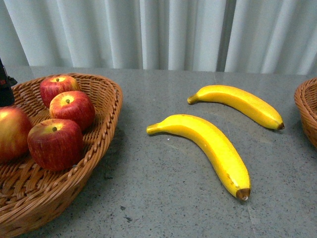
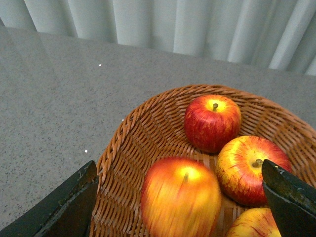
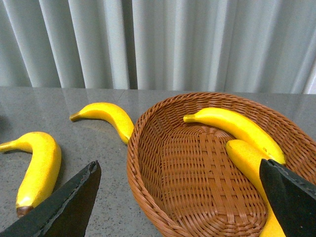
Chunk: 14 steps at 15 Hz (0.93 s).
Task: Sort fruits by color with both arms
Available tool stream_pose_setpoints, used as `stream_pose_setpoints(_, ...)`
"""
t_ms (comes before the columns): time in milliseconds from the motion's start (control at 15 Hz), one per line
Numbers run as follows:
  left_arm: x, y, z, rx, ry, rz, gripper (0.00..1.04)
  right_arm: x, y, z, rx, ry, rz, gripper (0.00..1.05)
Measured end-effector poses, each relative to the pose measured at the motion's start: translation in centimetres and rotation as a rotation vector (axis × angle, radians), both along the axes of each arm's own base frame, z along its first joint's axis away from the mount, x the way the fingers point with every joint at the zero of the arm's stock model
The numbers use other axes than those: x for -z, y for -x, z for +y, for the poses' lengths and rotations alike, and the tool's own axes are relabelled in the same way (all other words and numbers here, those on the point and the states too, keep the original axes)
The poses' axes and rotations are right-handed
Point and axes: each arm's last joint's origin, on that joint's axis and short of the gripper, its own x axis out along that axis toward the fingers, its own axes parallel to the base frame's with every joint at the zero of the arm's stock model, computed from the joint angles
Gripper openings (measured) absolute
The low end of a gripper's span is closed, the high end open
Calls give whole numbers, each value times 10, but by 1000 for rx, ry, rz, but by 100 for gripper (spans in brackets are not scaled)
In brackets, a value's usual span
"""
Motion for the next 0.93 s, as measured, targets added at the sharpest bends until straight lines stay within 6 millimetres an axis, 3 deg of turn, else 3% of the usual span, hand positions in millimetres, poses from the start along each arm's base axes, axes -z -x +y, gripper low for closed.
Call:
stream_pose_setpoints(199,-22,16,-8,52,15,-102,98,0,0,0,0,0,0,98)
stream_pose_setpoints(465,-55,52,-32,258,-86,-277,98,0,0,0,0,0,0,98)
stream_pose_setpoints(532,-51,62,-31,278,-94,-237,89,0,0,0,0,0,0,98)
stream_pose_setpoints(665,-15,88,-10,258,-67,-177,62,0,0,0,0,0,0,98)
stream_pose_setpoints(931,4,101,14,254,-40,-211,13,0,0,0,0,0,0,98)
